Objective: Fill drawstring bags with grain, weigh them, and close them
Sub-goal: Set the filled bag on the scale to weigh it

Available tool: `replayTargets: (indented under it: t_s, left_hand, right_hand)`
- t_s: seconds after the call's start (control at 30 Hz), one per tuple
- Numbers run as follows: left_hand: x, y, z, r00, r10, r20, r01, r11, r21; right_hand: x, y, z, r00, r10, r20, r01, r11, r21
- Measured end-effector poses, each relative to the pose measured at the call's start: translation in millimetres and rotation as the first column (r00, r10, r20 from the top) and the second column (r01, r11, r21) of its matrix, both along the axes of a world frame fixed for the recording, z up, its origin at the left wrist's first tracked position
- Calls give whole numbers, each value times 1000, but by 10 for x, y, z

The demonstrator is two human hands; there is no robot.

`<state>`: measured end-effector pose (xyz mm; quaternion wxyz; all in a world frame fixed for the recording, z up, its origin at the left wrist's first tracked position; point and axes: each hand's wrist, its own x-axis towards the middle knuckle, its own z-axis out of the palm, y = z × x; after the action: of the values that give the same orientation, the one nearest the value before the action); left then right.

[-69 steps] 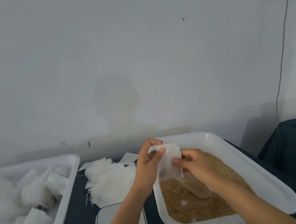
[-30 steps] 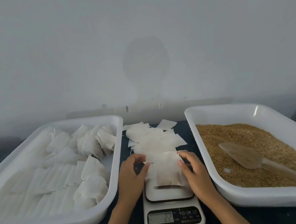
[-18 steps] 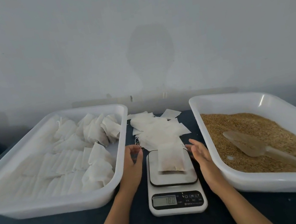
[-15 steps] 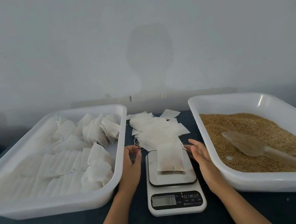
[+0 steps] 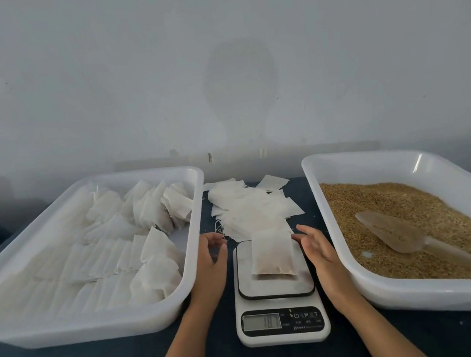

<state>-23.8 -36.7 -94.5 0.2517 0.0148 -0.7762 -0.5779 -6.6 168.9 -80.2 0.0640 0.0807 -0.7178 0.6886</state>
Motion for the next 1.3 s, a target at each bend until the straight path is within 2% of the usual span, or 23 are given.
replayTargets:
  t_s: [0.1,0.23,0.4,0.47,0.53,0.7,0.83,1.03,1.17,1.3]
  left_hand:
    - [10,32,78,999,-22,-46,20,999,-38]
    - [-71,148,252,989,-123,-84,99,965,-244]
    - [-282,337,451,950,-233,208,301,862,-408]
    - [-306,379,485,923,-258,286,360,840,-405]
    - [-288,394,482,914,-277,297,380,840,-387]
    - [-143,346,524,958,-287,13,267,872,-411]
    - [-30,287,579,947,-296,-127,208,863,-460]
    - [134,341,834,892,-261,-369,113,920,-375]
    - [177,528,1150,853,-305,-423,153,922,-355]
    - [203,803,1326,811,-376,-447,169,884,-436]
  right_hand:
    - [-50,-8,9,1000,-17,-14,17,1000,11]
    - [-200,-39,40,997,-66,-27,68,994,81]
    - [-337,-117,81,988,-139,-67,151,964,218]
    - [-357,-143,102,984,-149,-98,171,946,275]
    - [-359,-175,131,980,-143,-142,184,923,339]
    - [-265,-282,265,958,-82,-275,196,887,418]
    - [-123,-388,427,932,-61,-356,217,883,416]
    - [60,-411,846,904,-99,-417,255,907,336]
    - [181,-174,1225,874,-86,-478,268,906,326]
    - [328,129,1424,858,-97,-504,288,903,318]
